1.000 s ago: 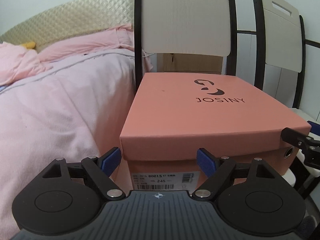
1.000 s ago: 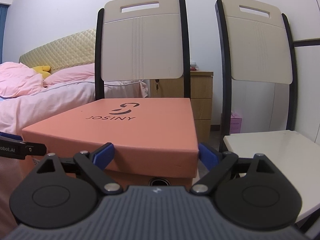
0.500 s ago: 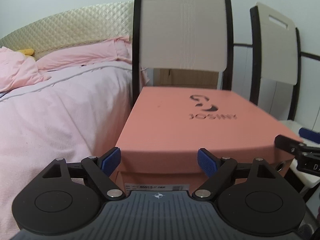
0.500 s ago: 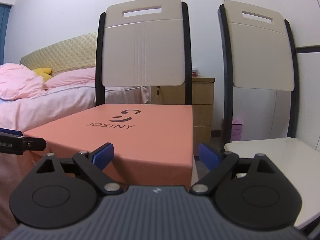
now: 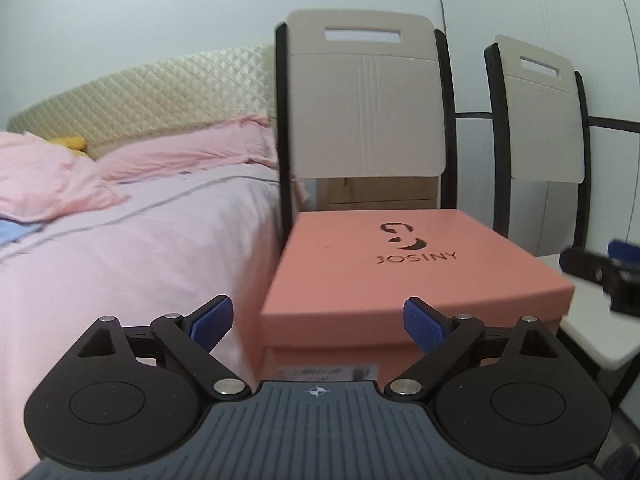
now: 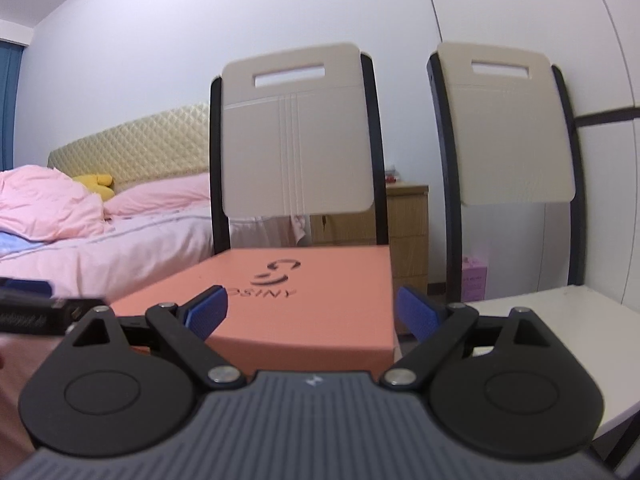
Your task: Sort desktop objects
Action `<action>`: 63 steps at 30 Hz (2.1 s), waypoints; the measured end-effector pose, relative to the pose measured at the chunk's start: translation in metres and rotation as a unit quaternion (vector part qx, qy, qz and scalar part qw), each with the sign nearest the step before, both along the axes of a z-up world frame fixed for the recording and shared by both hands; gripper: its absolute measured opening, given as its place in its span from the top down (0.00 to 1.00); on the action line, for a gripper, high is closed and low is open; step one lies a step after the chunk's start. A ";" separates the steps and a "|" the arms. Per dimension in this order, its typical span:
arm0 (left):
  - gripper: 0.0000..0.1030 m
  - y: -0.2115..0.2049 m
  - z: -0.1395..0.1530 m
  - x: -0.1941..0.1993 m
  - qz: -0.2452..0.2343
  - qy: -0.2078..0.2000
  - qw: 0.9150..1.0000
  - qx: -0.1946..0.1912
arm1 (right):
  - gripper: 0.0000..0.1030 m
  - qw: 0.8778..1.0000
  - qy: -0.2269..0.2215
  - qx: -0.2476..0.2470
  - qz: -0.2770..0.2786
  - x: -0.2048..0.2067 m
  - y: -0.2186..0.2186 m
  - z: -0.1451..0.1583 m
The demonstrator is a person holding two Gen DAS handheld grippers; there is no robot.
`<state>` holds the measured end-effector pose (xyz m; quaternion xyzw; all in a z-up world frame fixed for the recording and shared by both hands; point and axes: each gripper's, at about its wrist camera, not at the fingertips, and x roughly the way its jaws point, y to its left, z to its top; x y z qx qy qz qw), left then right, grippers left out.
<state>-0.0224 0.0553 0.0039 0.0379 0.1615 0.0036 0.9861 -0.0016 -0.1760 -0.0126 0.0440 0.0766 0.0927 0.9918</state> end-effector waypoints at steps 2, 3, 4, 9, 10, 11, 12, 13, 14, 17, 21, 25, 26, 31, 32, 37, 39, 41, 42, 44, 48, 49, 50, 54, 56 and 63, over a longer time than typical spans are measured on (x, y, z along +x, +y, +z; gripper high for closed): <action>0.02 -0.001 0.000 -0.017 0.002 -0.005 1.000 -0.001 | 0.09 1.000 -0.006 -0.002 0.000 -0.008 0.000 0.004; 0.00 -0.003 -0.001 -0.022 0.001 -0.009 1.000 -0.006 | 0.09 1.000 -0.009 -0.002 0.001 -0.012 0.000 0.006; 0.00 -0.006 -0.001 -0.024 -0.003 -0.018 1.000 -0.012 | 0.09 1.000 -0.012 -0.002 0.002 -0.015 0.000 0.008; 0.00 -0.009 -0.007 -0.023 -0.011 -0.035 0.999 -0.021 | 0.07 1.000 -0.027 -0.002 0.003 -0.031 0.005 0.011; 0.00 -0.008 -0.008 -0.021 -0.001 -0.030 0.999 -0.025 | 0.06 1.000 -0.028 -0.001 0.003 -0.033 0.006 0.011; 0.00 -0.005 -0.008 -0.018 0.009 -0.024 0.999 -0.033 | 0.03 1.000 -0.029 -0.001 0.003 -0.036 0.007 0.011; 0.00 -0.003 -0.008 -0.017 0.017 -0.021 0.999 -0.040 | 0.01 1.000 -0.030 -0.003 0.004 -0.037 0.009 0.011; 0.00 -0.001 -0.008 -0.016 0.022 -0.022 0.999 -0.044 | 0.00 0.999 -0.032 -0.006 0.006 -0.039 0.012 0.011; 0.00 -0.001 -0.008 -0.017 0.027 -0.024 0.998 -0.044 | 0.00 0.999 -0.033 -0.007 0.010 -0.039 0.014 0.011; 0.00 0.000 -0.008 -0.016 0.036 -0.026 0.998 -0.045 | 0.00 0.999 -0.029 -0.004 0.025 -0.038 0.018 0.010; 0.00 0.000 -0.010 -0.016 0.032 -0.021 0.998 -0.045 | 0.00 0.999 -0.029 -0.003 0.021 -0.036 0.016 0.008; 0.00 0.000 -0.009 -0.016 0.033 -0.021 0.998 -0.047 | 0.00 1.000 -0.026 -0.001 0.009 -0.034 0.012 0.006; 0.00 0.000 -0.009 -0.016 0.034 -0.021 0.998 -0.048 | 0.00 1.000 -0.025 -0.001 0.006 -0.034 0.011 0.005; 0.00 0.001 -0.008 -0.015 0.037 -0.021 0.998 -0.047 | 0.00 1.000 -0.023 -0.004 0.001 -0.032 0.011 0.003; 0.00 0.001 -0.008 -0.015 0.037 -0.021 0.998 -0.048 | 0.00 1.000 -0.023 -0.005 0.000 -0.032 0.010 0.003; 0.00 0.002 -0.009 -0.014 0.037 -0.013 0.998 -0.054 | 0.00 1.000 -0.022 -0.007 -0.003 -0.031 0.009 0.001; 0.00 0.003 -0.009 -0.015 0.039 -0.014 0.998 -0.055 | 0.00 1.000 -0.022 -0.007 -0.005 -0.031 0.009 0.001; 0.00 0.003 -0.008 -0.016 0.040 -0.018 0.998 -0.053 | 0.00 1.000 -0.022 -0.008 -0.006 -0.031 0.007 0.001; 0.00 0.003 -0.008 -0.016 0.039 -0.019 0.998 -0.053 | 0.00 1.000 -0.021 -0.008 -0.006 -0.031 0.006 0.001; 0.00 0.003 -0.008 -0.016 0.039 -0.020 0.998 -0.052 | 0.00 1.000 -0.021 -0.008 -0.007 -0.031 0.006 0.000; 0.00 0.003 -0.007 -0.016 0.040 -0.021 0.998 -0.052 | 0.00 1.000 -0.023 -0.009 -0.009 -0.031 0.006 0.000; 0.00 0.003 -0.007 -0.016 0.040 -0.021 0.998 -0.052 | 0.00 1.000 -0.023 -0.009 -0.009 -0.031 0.006 0.000; 0.00 0.003 -0.007 -0.016 0.040 -0.022 0.998 -0.051 | 0.00 1.000 -0.023 -0.009 -0.009 -0.031 0.005 0.000; 0.00 0.003 -0.007 -0.016 0.041 -0.024 0.998 -0.049 | 0.00 1.000 -0.024 -0.009 -0.010 -0.032 0.004 0.000; 0.00 0.003 -0.007 -0.016 0.040 -0.025 0.998 -0.049 | 0.00 1.000 -0.025 -0.010 -0.011 -0.032 0.004 0.000; 0.00 0.002 -0.006 -0.016 0.040 -0.027 0.998 -0.047 | 0.00 1.000 -0.026 -0.010 -0.013 -0.032 0.004 0.000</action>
